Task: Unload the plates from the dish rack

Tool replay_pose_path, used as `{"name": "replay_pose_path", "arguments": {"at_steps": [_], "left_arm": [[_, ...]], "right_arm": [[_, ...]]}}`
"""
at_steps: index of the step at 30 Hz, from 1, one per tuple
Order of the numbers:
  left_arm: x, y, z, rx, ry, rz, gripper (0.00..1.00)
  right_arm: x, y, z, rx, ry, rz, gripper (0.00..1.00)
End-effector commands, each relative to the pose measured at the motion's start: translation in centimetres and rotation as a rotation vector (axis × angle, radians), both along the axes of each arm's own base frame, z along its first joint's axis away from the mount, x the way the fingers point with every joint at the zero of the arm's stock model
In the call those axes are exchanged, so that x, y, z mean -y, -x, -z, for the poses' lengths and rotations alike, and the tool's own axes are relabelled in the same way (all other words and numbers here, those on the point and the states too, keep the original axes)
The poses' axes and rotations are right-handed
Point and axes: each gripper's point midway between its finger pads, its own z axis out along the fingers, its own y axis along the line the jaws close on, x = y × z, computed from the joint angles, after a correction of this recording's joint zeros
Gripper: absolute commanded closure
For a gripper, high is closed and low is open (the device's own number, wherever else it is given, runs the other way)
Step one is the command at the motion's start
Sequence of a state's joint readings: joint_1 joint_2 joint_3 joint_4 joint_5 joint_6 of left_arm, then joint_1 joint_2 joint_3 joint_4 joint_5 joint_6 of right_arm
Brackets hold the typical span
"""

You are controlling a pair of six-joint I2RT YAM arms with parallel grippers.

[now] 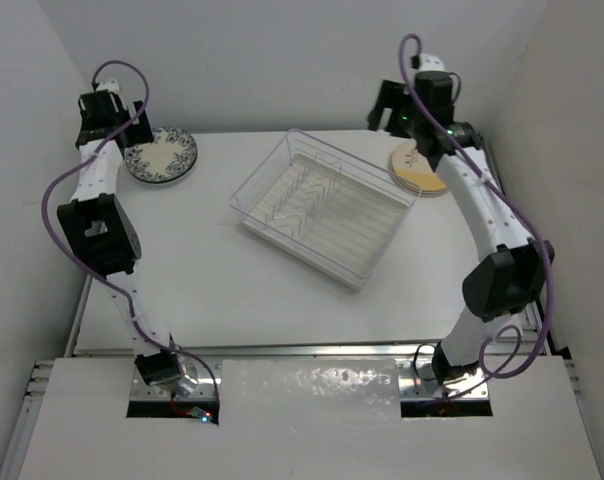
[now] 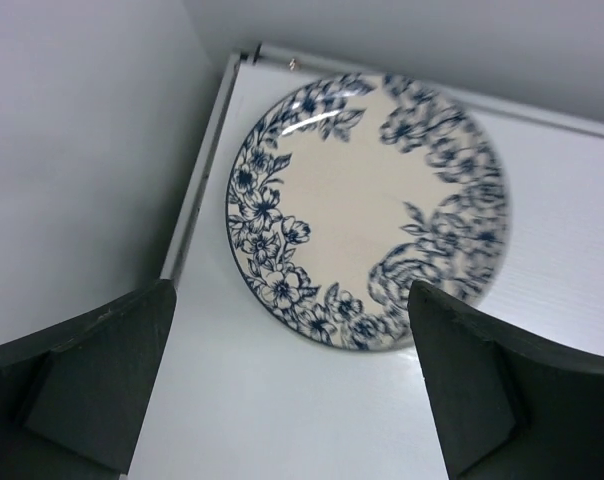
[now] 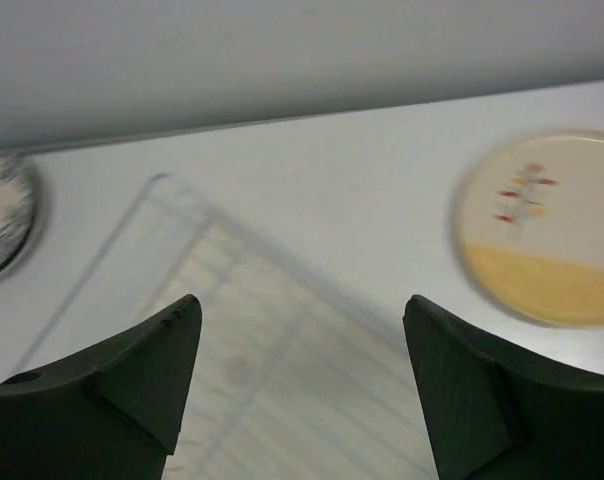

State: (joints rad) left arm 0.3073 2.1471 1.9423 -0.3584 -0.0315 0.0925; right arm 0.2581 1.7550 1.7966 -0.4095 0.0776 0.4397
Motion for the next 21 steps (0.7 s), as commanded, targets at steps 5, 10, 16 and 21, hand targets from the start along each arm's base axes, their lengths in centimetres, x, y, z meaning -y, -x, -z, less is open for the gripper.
{"name": "replay_pose_path", "arguments": {"at_steps": [5, 10, 16, 21], "left_arm": [[5.1, 8.5, -12.8, 0.085, -0.082, 0.221, 0.0], [7.9, 18.5, -8.9, -0.028, -0.233, 0.372, 0.0], [10.6, 26.9, -2.4, -0.044, -0.223, 0.378, 0.0], [10.5, 29.8, -0.2, -0.037, -0.177, 0.261, 0.0]], "right_arm": [[19.9, 9.1, 2.7, -0.094, 0.147, 0.479, 0.16], [26.4, 16.4, 8.0, -0.118, 0.19, 0.728, 0.12], [28.6, 21.3, 12.0, -0.103, 0.265, 0.892, 0.1], [28.4, 22.3, 12.9, -0.024, 0.264, 0.884, 0.1]]}}
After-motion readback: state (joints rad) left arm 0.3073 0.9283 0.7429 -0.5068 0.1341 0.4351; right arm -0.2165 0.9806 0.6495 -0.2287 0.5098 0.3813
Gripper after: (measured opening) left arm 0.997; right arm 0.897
